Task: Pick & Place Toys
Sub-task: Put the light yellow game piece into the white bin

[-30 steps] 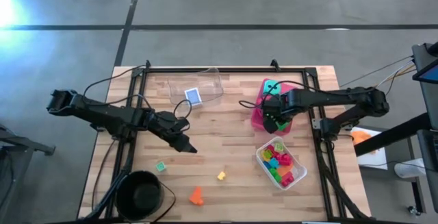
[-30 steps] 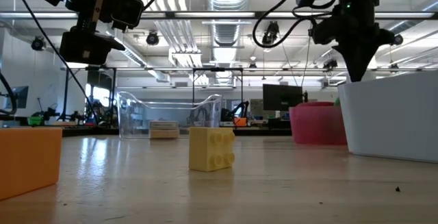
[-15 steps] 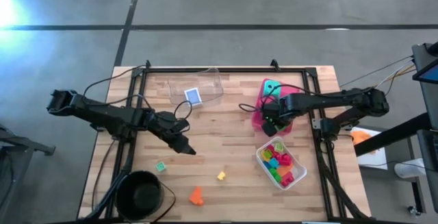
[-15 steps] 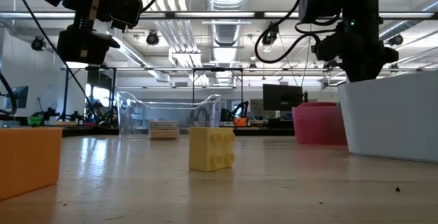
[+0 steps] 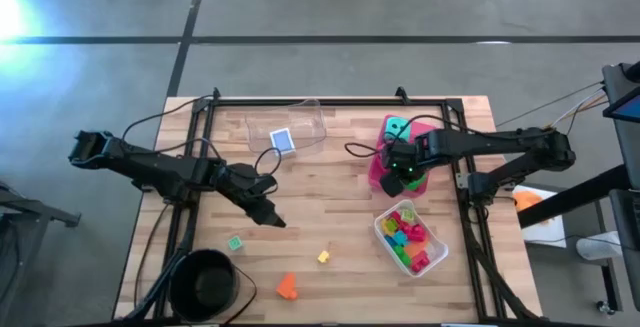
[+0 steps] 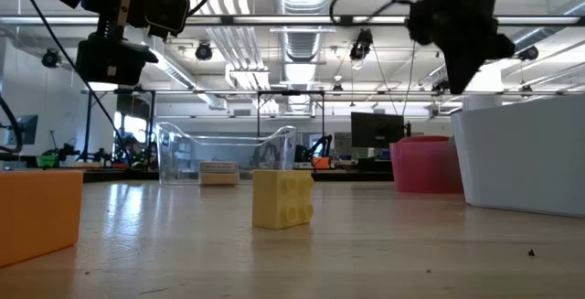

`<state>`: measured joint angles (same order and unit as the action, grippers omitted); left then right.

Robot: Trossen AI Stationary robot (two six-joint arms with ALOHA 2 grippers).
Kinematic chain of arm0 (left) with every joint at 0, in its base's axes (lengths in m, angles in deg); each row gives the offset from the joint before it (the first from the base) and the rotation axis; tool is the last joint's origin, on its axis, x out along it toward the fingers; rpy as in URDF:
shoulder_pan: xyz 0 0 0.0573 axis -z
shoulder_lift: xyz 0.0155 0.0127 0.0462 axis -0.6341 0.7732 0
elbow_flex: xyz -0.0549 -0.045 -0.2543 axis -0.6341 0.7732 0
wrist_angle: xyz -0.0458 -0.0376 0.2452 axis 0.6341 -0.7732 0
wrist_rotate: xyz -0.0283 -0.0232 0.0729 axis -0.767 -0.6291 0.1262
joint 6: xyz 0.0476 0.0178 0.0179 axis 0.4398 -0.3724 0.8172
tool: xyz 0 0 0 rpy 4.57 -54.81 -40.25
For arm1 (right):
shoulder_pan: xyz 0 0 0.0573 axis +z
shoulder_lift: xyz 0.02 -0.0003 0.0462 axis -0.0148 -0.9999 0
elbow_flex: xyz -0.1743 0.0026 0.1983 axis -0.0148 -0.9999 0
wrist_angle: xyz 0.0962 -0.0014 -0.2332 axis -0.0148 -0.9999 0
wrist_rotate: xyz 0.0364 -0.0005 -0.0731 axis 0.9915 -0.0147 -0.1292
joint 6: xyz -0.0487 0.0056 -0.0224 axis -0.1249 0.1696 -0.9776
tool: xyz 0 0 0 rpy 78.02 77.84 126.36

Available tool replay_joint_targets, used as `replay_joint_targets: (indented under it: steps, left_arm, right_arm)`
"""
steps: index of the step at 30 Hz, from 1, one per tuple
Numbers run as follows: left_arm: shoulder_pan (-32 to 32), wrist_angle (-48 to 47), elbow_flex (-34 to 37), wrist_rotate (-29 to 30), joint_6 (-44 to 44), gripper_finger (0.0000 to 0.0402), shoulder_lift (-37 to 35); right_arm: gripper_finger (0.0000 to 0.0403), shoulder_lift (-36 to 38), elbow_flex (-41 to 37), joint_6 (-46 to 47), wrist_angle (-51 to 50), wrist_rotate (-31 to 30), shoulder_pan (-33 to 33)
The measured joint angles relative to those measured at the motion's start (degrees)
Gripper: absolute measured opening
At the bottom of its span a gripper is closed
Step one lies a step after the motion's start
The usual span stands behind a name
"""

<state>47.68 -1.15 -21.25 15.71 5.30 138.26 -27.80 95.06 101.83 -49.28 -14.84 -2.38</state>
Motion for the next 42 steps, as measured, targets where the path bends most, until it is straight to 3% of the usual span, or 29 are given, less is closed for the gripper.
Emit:
replay_joint_targets:
  steps: [5, 8, 16, 22, 30, 39, 42]
  left_arm:
    - [1.63, -0.72, -0.04, 0.76, -0.10, 0.0328, 0.00]
    - [2.91, -5.74, -0.04, 1.44, -1.31, 0.0328, -0.02]
    - [6.87, -14.15, -0.04, 2.99, -1.57, 0.0328, -0.02]
    - [9.73, -14.38, -0.04, 2.75, -1.49, 0.0328, -0.02]
    - [14.72, -16.07, -0.04, 2.75, -0.01, 0.0328, -0.02]
    - [20.19, -23.16, -0.04, 2.86, 0.00, 0.0328, -1.08]
    - [21.05, -25.15, -0.04, 4.21, 1.67, 0.0328, -2.08]
  right_arm:
    - [0.0008, 0.96, 4.12, -1.49, 0.61, 4.45, 2.82]
    - [0.0008, 0.01, 6.12, -2.86, 3.38, 6.95, 5.52]
    - [0.0020, -5.63, 8.91, -4.46, 18.80, 9.83, 11.57]
    - [0.0098, -13.57, 12.62, -8.20, 28.62, 10.73, 14.19]
    - [0.0210, -25.31, 21.00, -17.98, 28.74, 15.58, 16.63]
    - [0.0280, -34.56, 28.31, -24.97, 29.56, 15.30, 19.90]
    - [0.0293, -37.52, 29.94, -28.41, 29.80, 12.56, 21.16]
